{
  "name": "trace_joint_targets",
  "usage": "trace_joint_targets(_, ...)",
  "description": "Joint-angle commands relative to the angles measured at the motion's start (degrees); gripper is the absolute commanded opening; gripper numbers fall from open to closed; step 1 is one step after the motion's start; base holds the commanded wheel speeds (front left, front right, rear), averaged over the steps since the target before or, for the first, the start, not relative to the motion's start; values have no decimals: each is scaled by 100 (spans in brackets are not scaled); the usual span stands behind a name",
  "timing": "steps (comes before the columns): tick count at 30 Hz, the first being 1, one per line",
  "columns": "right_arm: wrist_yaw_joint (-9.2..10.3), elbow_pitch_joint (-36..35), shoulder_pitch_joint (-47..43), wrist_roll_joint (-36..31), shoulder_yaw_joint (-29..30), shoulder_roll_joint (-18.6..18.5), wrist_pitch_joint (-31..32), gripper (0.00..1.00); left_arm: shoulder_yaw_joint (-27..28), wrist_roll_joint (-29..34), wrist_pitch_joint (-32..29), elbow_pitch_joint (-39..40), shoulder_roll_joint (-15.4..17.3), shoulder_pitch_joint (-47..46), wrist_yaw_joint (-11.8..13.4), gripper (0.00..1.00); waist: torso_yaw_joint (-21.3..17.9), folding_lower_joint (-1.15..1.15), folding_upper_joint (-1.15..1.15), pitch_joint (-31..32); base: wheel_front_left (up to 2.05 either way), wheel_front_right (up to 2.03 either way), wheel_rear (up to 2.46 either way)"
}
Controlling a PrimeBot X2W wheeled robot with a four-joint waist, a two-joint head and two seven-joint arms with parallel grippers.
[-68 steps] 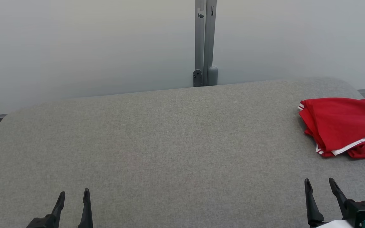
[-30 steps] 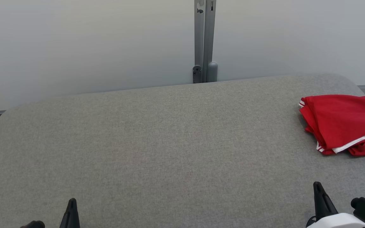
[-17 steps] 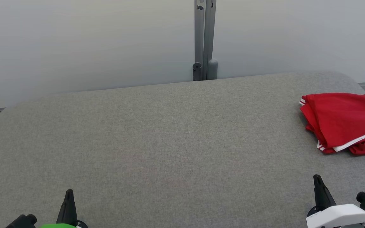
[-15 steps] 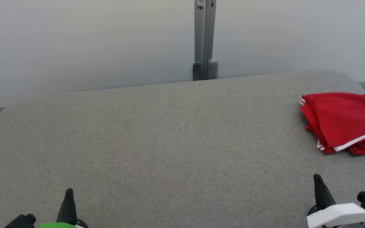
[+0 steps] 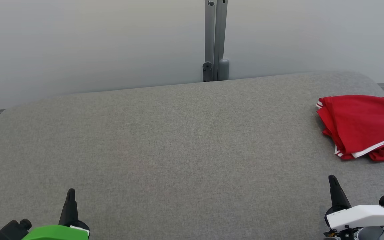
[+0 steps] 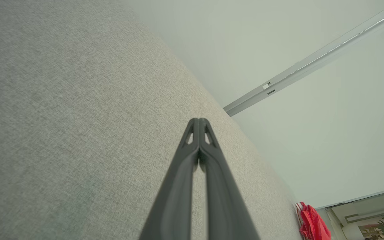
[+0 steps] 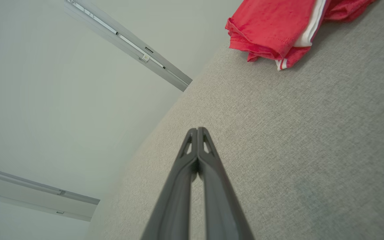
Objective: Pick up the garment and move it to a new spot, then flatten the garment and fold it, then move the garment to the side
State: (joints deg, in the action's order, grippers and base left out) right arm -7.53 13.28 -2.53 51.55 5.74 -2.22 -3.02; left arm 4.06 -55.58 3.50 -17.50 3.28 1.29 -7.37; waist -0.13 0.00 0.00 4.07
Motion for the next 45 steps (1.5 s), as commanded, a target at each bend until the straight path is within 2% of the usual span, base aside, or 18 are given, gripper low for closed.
trace_joint_targets(1, 2, -41, 163, 197, 17, -45, 50, 0, 41, -196, -47, 76, 23, -176, -10, 0, 0, 0, 0, -9, 0, 0, 0)
trace_joint_targets(45, 2, 36, 669, 2784, 63, -69, 662, 0, 189, -2525, -698, 263, -19, -598, -17, 0, 8, 0, 0, -252, 0, 0, 0)
